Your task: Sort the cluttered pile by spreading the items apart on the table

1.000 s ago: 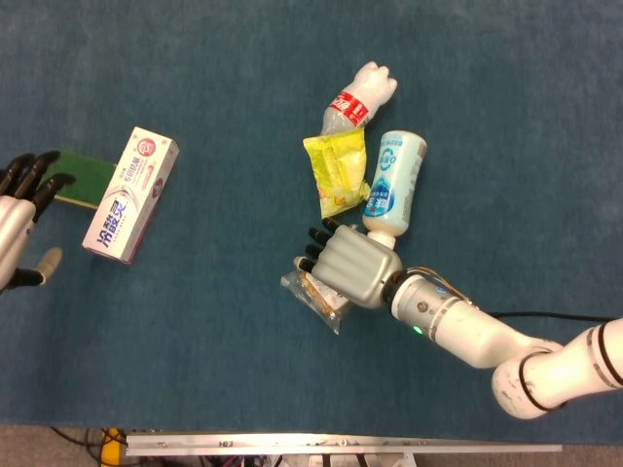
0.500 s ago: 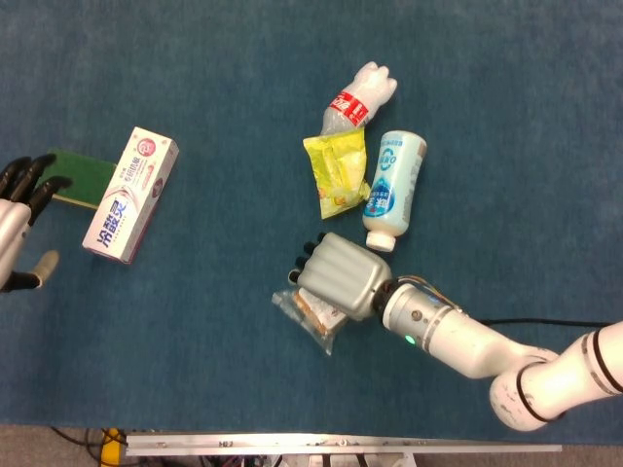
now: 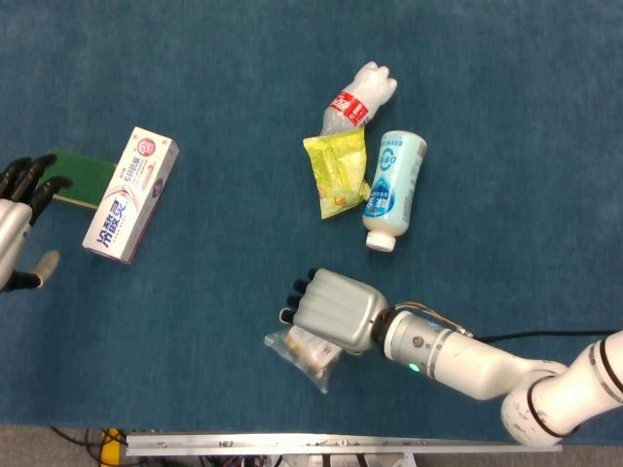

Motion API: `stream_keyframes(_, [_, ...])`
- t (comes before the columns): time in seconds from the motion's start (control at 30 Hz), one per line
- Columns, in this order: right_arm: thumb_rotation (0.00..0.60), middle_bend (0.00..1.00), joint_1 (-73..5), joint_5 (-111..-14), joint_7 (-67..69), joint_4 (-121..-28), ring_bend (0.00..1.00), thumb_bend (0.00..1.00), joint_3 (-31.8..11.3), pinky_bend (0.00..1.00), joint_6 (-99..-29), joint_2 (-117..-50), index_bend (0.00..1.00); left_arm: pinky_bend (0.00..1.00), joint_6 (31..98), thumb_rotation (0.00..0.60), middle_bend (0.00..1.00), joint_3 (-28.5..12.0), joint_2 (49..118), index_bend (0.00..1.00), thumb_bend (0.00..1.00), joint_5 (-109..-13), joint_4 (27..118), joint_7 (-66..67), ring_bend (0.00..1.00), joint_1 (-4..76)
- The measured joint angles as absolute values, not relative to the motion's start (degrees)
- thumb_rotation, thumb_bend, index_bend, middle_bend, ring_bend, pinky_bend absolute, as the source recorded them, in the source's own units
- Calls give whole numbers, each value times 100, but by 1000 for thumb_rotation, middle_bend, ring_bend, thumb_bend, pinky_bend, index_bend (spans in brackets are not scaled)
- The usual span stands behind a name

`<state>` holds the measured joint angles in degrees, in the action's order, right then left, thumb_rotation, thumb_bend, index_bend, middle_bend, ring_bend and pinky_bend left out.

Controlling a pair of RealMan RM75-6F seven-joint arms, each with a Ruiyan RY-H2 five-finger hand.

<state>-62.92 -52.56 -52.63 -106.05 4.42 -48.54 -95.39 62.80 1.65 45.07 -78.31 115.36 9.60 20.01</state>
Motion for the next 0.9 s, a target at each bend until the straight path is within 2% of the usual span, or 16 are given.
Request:
stream_keyframes(0.1, [600, 234, -6317, -5301, -5271, -10701, 142, 0, 490, 278, -4853, -9461, 22, 148, 6250, 600, 38, 155, 4518, 136, 343, -7827, 11536, 967, 13, 2011])
stream_keyframes(0.5, [600, 232, -6110, -5892, -4656, -10837, 138, 0, 408, 277, -5139, -8681, 21, 148, 6294, 600, 37, 130, 4525, 136, 343, -7900, 11551, 960, 13, 1977])
stream_keyframes(0.73, [600, 232, -6039, -5875, -4520, -10584, 138, 0, 291, 277, -5227, -8117, 21, 148, 6288, 600, 35, 140, 4533, 136, 343, -7942, 11503, 874, 13, 1946])
stream_keyframes(0.9, [600, 232, -6052, -5760, -4571, -10261, 138, 0, 302, 277, -5118, -7971, 21, 148, 6287, 600, 34, 140, 4524, 136, 342, -7943, 11470, 798, 12, 1925])
